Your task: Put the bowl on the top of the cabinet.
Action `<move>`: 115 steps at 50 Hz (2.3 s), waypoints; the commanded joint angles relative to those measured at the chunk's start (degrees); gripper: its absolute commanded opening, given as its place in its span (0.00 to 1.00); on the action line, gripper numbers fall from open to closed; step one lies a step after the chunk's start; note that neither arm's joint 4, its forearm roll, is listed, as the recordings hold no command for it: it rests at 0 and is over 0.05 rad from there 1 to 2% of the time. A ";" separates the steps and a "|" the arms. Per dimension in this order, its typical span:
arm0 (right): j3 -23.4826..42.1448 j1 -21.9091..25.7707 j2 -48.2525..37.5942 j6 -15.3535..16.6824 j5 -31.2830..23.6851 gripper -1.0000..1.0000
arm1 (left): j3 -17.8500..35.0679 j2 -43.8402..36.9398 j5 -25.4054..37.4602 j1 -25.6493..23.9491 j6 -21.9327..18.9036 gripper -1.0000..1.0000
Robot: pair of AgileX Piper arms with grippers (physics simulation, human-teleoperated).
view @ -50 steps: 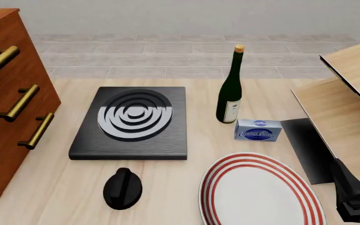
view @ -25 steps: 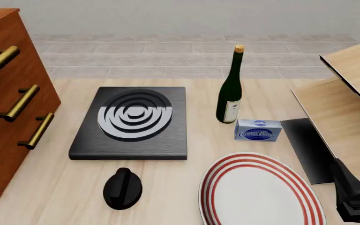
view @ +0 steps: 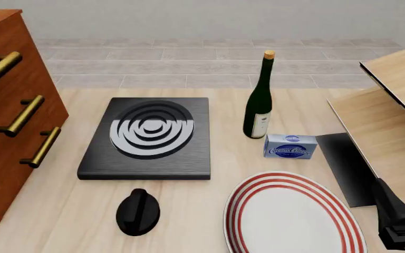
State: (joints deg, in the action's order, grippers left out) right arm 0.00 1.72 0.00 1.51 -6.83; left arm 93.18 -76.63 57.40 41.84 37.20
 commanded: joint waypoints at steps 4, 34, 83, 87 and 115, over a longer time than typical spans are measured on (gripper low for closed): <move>0.00 0.00 0.00 0.00 0.00 1.00 | -2.57 0.44 -1.19 -0.65 0.33 0.00; 0.00 0.00 0.00 0.00 0.00 1.00 | -6.29 1.37 -3.46 -1.35 1.68 0.00; 0.00 0.00 0.00 0.00 0.00 1.00 | -3.95 11.25 -2.51 -2.92 5.21 1.00; 0.00 0.00 0.00 0.00 0.00 1.00 | -2.77 13.92 -1.57 -2.93 5.86 1.00; 0.00 0.00 0.00 0.00 0.00 1.00 | -3.54 31.21 1.92 -6.11 9.00 1.00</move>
State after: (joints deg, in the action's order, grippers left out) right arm 0.00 1.72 0.00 1.51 -6.83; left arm 90.19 -51.49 58.27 37.03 44.82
